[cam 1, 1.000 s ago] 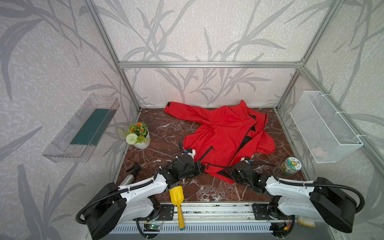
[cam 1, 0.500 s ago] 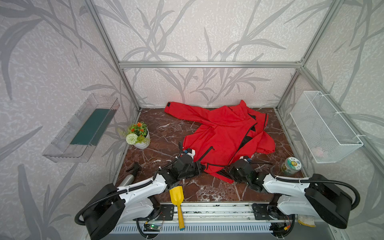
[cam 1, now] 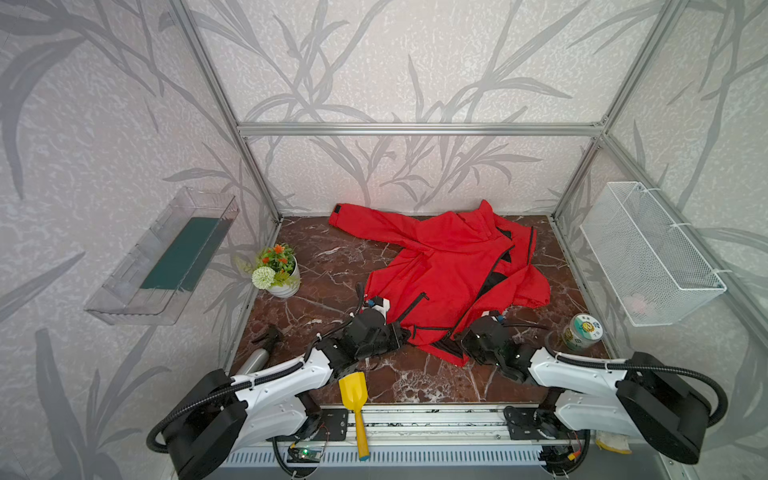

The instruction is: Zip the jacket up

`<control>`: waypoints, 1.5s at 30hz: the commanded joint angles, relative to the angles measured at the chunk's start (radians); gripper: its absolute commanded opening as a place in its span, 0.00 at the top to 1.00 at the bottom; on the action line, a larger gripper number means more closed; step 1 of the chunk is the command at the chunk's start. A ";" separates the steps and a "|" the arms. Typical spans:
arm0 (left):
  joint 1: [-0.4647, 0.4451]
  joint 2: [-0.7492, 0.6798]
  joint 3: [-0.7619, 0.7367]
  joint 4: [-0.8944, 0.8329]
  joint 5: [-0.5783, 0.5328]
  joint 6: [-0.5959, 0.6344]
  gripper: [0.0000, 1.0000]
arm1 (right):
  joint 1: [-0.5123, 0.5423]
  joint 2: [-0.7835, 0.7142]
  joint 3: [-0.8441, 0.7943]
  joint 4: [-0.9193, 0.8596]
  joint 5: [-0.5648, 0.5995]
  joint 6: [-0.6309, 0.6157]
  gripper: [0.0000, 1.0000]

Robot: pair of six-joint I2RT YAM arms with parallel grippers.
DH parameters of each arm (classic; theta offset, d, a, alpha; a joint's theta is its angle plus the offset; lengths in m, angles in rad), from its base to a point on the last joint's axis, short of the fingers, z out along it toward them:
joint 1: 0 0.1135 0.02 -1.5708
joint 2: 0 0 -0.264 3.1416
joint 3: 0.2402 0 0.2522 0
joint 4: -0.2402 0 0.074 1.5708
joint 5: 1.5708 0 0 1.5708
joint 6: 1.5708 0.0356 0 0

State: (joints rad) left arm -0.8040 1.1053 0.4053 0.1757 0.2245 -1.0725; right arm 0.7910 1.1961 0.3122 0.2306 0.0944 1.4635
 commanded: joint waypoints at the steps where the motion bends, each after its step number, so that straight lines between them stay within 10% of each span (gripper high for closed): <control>1: -0.003 -0.019 0.016 -0.015 -0.022 0.016 1.00 | -0.016 -0.066 -0.005 -0.027 0.015 -0.044 1.00; 8: -0.003 -0.028 0.044 0.112 0.013 0.001 1.00 | -0.028 -0.280 -0.052 0.090 -0.036 -0.320 1.00; 15: -0.001 0.042 0.008 0.601 0.031 -0.026 1.00 | -0.042 -0.528 -0.067 0.113 -0.033 -0.615 1.00; 26: -0.003 0.314 0.084 1.236 -0.035 0.061 1.00 | -0.127 -0.531 -0.084 0.423 -0.133 -0.941 1.00; 45: -0.004 0.374 0.367 1.241 0.098 0.519 1.00 | -0.230 -0.436 0.181 0.521 -0.401 -1.044 1.00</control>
State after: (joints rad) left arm -0.8040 1.4960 0.7292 1.3476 0.2916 -0.6460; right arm 0.5625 0.7639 0.4229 0.6724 -0.2356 0.4671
